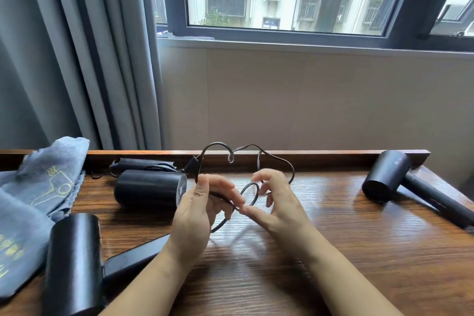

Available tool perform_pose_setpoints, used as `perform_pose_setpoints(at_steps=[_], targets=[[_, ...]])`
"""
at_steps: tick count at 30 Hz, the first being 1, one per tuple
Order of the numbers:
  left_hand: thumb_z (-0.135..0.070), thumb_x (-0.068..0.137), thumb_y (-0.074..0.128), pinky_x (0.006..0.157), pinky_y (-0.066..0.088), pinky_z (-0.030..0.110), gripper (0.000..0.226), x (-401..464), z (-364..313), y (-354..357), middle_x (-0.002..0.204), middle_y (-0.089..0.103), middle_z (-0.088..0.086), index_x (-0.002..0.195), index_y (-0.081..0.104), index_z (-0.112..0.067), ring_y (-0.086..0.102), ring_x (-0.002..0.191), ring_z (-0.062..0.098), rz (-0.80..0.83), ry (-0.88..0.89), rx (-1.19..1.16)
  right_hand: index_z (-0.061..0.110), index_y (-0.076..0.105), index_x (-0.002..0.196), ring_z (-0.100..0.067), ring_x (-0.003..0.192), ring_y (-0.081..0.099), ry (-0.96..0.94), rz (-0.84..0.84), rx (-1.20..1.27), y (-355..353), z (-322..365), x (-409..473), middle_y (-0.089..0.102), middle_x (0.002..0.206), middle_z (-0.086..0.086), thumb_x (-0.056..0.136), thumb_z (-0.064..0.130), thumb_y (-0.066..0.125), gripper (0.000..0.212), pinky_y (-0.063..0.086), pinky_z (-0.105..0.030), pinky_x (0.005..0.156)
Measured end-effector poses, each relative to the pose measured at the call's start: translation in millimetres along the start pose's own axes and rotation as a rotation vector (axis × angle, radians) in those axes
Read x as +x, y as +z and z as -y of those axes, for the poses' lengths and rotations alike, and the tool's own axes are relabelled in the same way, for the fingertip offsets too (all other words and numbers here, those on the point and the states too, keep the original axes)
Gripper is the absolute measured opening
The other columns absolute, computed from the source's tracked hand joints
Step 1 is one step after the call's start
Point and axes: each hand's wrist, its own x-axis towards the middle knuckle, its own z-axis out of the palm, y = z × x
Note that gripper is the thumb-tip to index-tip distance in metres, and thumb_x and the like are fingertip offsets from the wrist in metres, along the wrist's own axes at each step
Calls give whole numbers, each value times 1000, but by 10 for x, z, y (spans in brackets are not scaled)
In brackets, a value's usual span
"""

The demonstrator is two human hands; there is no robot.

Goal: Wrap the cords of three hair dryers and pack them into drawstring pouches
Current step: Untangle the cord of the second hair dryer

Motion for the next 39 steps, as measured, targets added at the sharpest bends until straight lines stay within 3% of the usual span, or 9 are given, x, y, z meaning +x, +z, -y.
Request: perform_pose_setpoints(at_steps=[5,10,15,20,23,27,33,36,39], targets=[[-47,103,30,59,49,34,59,52,9,17,87,66,31,110,55,6,63,81,38,-103,-60,-128,27,70,95,-6,61,56,66,6,84,-16,-41,11,66,81,12,88,14,72,14,43,-17,64],[-59,93,29,84,53,42,65,132,45,-55,111,72,19,142,42,-18,68,108,30,-270,-282,-114,13,78,83,-20,92,65,-37,26,425,-116,85,-24,68,96,-4,87,32,68,22,52,-29,85],[-56,100,27,58,49,33,63,65,89,38,84,74,18,115,64,-8,65,62,30,-31,-554,178,6,73,77,-22,78,62,-61,-20,494,-81,144,-38,67,81,-7,84,30,72,25,50,-34,72],[-50,99,38,41,31,20,53,-34,104,118,49,59,15,94,76,-13,41,35,13,219,-373,364,13,61,84,-17,56,48,254,-158,828,-94,160,39,49,58,-3,69,50,84,46,40,-30,57],[-55,93,36,41,30,20,64,-60,86,107,41,51,9,80,75,-6,40,34,13,270,-383,413,7,59,102,-15,43,40,535,-116,813,-137,120,81,32,48,1,74,65,68,65,30,-26,44],[-61,96,40,42,32,20,65,-41,80,70,39,49,-1,78,76,-10,39,33,8,343,-420,494,4,73,94,-20,66,65,506,81,628,-144,102,54,67,70,-13,86,50,56,50,54,-29,61],[-62,86,39,40,33,20,54,-33,74,86,41,50,4,85,77,-23,41,34,12,308,-461,437,10,76,103,-23,85,67,548,243,817,-279,65,44,73,103,-12,74,38,84,41,55,-30,76],[-53,99,38,42,32,19,51,-53,59,91,48,51,6,95,75,-18,44,39,12,304,-480,397,8,75,107,-18,90,68,490,-32,1091,-279,9,122,72,107,-13,65,24,89,47,58,-26,81],[-30,107,34,47,31,18,43,-50,10,69,53,46,5,100,73,-14,39,43,7,321,-472,421,5,60,129,-20,109,64,408,-421,1302,-386,-44,204,66,125,-12,89,9,59,40,50,-32,103]])
